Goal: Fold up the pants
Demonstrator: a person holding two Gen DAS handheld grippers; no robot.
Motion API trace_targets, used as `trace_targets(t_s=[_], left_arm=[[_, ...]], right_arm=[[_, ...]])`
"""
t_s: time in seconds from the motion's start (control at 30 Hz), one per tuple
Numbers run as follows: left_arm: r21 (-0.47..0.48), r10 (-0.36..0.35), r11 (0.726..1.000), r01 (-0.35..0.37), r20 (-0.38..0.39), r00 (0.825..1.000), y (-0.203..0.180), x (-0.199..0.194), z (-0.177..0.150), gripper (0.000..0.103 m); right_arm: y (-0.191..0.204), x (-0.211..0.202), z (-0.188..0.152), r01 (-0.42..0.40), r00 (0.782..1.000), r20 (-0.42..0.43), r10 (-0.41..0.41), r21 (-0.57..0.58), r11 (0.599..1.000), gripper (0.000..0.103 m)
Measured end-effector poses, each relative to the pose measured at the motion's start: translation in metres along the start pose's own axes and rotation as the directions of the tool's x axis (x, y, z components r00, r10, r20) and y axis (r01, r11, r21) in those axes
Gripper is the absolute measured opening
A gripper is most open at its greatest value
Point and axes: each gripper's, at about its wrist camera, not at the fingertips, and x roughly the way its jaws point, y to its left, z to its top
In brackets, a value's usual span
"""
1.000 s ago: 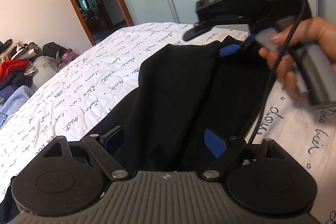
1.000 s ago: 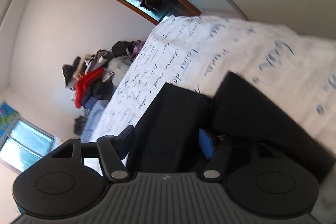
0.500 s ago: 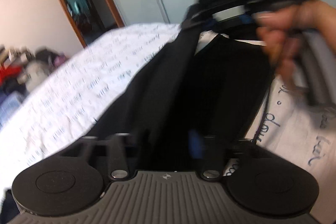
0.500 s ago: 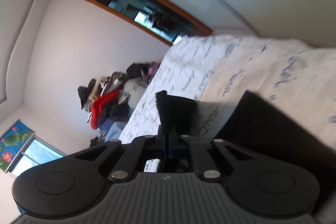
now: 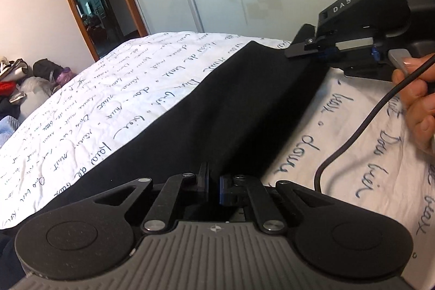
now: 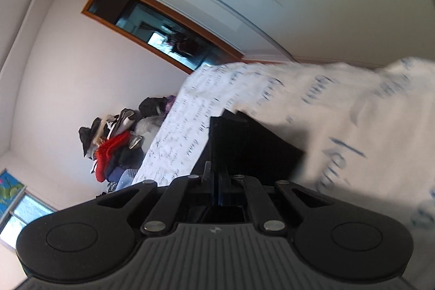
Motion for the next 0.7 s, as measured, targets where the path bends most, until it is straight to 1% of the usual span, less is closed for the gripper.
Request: trace_targets(t_s=[0.13,0.17,0.23,0.27,0.3,0.37,0.43,0.47,0.5,0.53,0.57,0.6,0.63,0.67,0.7], left_arm=[[-0.005,-0.005,1.000,0.005,-0.005,1.000,-0.001,0.004,-0.001,0.008],[-0.008,-0.007,1.000,0.007,-0.006,1.000,0.001,0.006,0.001,0.016],[-0.012,-0.015,1.000,0.015,-0.023,1.000,0.003,0.008,0.000,0.023],[-0.016,-0.008,1.000,0.008,-0.034,0.999,0.004,0.007,0.001,0.030],[-0.019,-0.001,1.000,0.000,-0.033,0.999,0.005,0.004,0.000,0.035],[-0.020,0.005,1.000,-0.005,-0.016,1.000,0.008,-0.006,-0.002,0.063],[-0.036,-0.013,0.999,0.013,0.014,1.000,0.015,-0.023,-0.007,0.075],[-0.054,-0.020,0.998,0.021,0.027,0.999,0.022,-0.033,-0.009,0.076],[-0.071,-0.019,0.997,0.022,0.035,0.999,0.028,-0.044,-0.011,0.076],[-0.090,-0.014,0.996,0.017,0.044,0.999,0.036,-0.056,-0.015,0.076],[-0.113,0.002,0.994,0.003,0.049,0.999,0.046,-0.066,-0.019,0.077],[-0.140,0.030,0.990,-0.024,0.041,0.999,0.059,-0.073,-0.024,0.078],[-0.168,0.069,0.984,-0.065,0.018,0.997,0.072,-0.080,-0.029,0.079],[-0.201,0.120,0.972,-0.122,-0.019,0.993,0.088,-0.084,-0.035,0.079],[-0.232,0.175,0.955,-0.185,-0.061,0.983,0.105,-0.086,-0.043,0.079]], right_arm=[[-0.007,-0.005,-0.005,0.024,1.000,0.011,-0.024,0.013,1.000,0.003],[-0.009,-0.007,-0.005,0.031,0.999,0.015,-0.031,0.005,1.000,0.003],[-0.007,-0.004,-0.007,0.069,0.998,0.004,-0.069,-0.040,0.997,0.003],[-0.009,-0.003,-0.007,0.095,0.995,-0.004,-0.095,-0.035,0.995,0.004],[-0.011,-0.002,-0.006,0.111,0.994,-0.021,-0.112,-0.021,0.994,0.003],[-0.013,-0.007,-0.004,0.123,0.992,-0.033,-0.123,-0.014,0.992,0.004],[-0.006,-0.019,-0.001,0.169,0.986,0.002,-0.169,-0.051,0.984,0.005],[-0.002,-0.027,0.000,0.193,0.981,0.037,-0.191,-0.072,0.979,0.011],[0.006,-0.035,0.001,0.225,0.972,0.089,-0.217,-0.100,0.969,0.017],[0.019,-0.041,0.000,0.265,0.958,0.154,-0.241,-0.156,0.951,0.018],[0.036,-0.044,-0.001,0.290,0.948,0.208,-0.242,-0.242,0.926,0.018],[0.054,-0.043,-0.003,0.277,0.952,0.228,-0.206,-0.345,0.897,0.018],[0.075,-0.037,-0.007,0.230,0.967,0.206,-0.150,-0.455,0.860,0.018],[0.098,-0.027,-0.015,0.164,0.984,0.145,-0.099,-0.561,0.811,0.018],[0.121,-0.012,-0.026,0.088,0.996,0.058,-0.066,-0.661,0.745,0.019]])
